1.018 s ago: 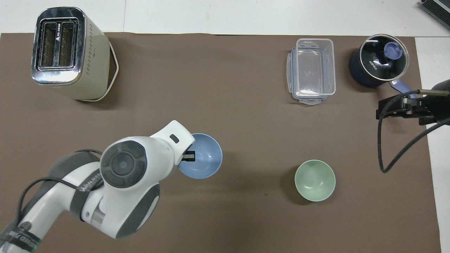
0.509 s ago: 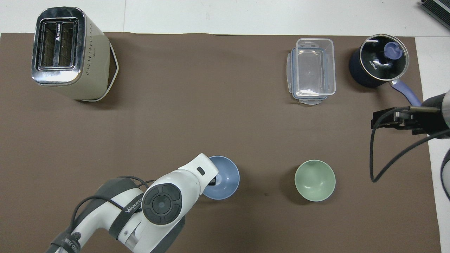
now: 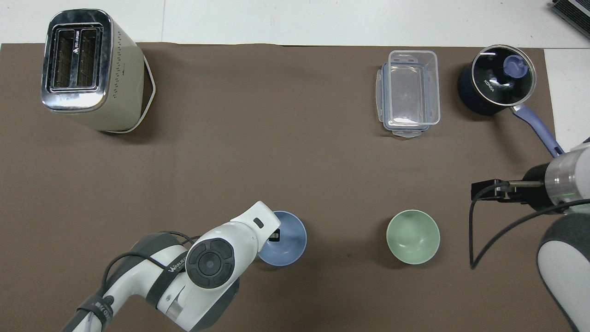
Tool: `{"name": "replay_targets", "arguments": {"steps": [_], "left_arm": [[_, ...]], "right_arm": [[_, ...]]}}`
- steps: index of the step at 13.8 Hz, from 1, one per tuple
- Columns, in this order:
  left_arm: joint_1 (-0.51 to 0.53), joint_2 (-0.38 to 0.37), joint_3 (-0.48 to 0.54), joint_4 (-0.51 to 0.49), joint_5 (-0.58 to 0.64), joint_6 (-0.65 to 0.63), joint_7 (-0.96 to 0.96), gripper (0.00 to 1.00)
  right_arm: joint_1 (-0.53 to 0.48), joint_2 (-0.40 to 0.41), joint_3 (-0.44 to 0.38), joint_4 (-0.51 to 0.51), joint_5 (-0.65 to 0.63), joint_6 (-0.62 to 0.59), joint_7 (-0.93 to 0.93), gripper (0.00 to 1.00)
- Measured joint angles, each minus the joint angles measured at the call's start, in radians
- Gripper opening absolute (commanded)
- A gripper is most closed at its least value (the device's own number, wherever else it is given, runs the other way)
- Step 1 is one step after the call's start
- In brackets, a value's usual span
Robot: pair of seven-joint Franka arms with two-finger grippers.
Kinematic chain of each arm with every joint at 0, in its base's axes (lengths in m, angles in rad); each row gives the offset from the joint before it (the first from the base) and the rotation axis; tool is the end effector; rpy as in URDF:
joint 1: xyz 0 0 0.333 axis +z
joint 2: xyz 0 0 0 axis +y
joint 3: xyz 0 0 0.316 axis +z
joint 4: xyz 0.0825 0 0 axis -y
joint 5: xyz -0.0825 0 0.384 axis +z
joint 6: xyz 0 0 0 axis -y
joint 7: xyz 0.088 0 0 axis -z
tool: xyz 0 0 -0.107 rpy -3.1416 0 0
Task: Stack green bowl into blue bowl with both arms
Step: 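Release the blue bowl with the left gripper while the right gripper reaches the green bowl, then grasp the green bowl rim with the right gripper while the left gripper retracts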
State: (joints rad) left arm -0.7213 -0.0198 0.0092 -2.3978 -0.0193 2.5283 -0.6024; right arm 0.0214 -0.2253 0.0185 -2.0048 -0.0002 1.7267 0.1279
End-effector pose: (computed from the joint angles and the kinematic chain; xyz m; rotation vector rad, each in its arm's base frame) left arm 0.3820 -0.3294 0.3376 3.0318 -0.1437 0.1693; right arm 0.4844 0.0200 0.5491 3.1287 -0.1386 -0.0819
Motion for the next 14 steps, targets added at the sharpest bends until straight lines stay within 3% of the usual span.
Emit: {"name": "replay_targets", "arguments": {"steps": [4, 10, 14], "left_arm": [[0.060, 0.018, 0.010, 0.049, 0.000, -0.054, 0.009, 1.00], [0.242, 0.023, 0.016, 0.257, 0.000, -0.293, 0.219, 1.00], [0.410, 0.022, 0.018, 0.386, 0.000, -0.446, 0.438, 1.00]], "right_arm": [[0.003, -0.029, 0.002, -0.153, 0.000, 0.072, 0.000, 1.00], [0.018, -0.028, 0.003, -0.424, 0.000, 0.316, 0.000, 1.00], [0.023, -0.028, 0.003, -0.483, 0.000, 0.376, -0.016, 0.97]]}}
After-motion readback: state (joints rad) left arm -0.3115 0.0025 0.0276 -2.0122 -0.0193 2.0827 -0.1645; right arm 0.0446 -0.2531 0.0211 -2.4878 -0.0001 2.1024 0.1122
